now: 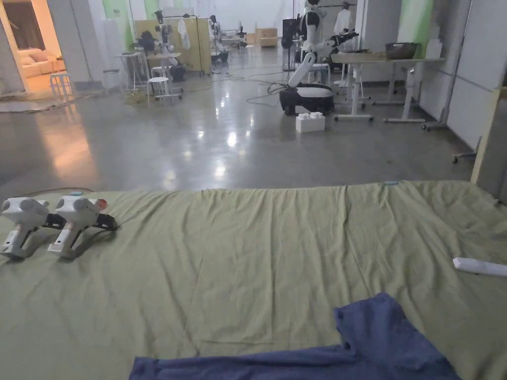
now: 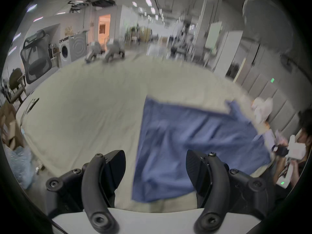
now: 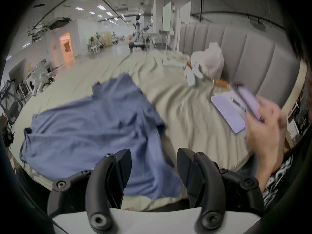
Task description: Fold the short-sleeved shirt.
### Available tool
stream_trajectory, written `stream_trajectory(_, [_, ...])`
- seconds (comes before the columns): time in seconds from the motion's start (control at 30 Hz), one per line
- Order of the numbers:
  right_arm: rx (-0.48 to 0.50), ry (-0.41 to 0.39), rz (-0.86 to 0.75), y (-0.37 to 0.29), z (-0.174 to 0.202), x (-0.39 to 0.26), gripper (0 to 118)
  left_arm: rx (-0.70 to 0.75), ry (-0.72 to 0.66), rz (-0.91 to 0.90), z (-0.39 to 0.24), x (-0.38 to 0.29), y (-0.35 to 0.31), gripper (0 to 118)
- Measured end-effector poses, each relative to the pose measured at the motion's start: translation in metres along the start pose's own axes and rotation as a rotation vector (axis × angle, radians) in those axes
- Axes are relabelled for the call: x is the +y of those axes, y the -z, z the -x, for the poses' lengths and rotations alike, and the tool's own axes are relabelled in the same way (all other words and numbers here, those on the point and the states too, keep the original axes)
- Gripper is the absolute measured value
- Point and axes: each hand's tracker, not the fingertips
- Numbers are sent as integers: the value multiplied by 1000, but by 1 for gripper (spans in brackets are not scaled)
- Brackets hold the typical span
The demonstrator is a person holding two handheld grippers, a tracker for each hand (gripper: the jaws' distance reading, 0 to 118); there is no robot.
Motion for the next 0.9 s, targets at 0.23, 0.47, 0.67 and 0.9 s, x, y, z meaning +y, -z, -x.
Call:
stream_trajectory(0.23, [150,-7,-428,-88,28,61,60,15,250,-545,-82,54,-105,79])
stream_trajectory(0.47, [255,-35,-607,-143,59,74,57,134,352,-753,-127,54,-161,71])
stream_trajectory(0.67, [324,-77,-653,-153,73,66,0,88,435,-717,-134,48,-172,1])
stream_trajectory(0.9, [334,-72,-645,-153,76,70,0,29,399,-668,-135,48,-171,0])
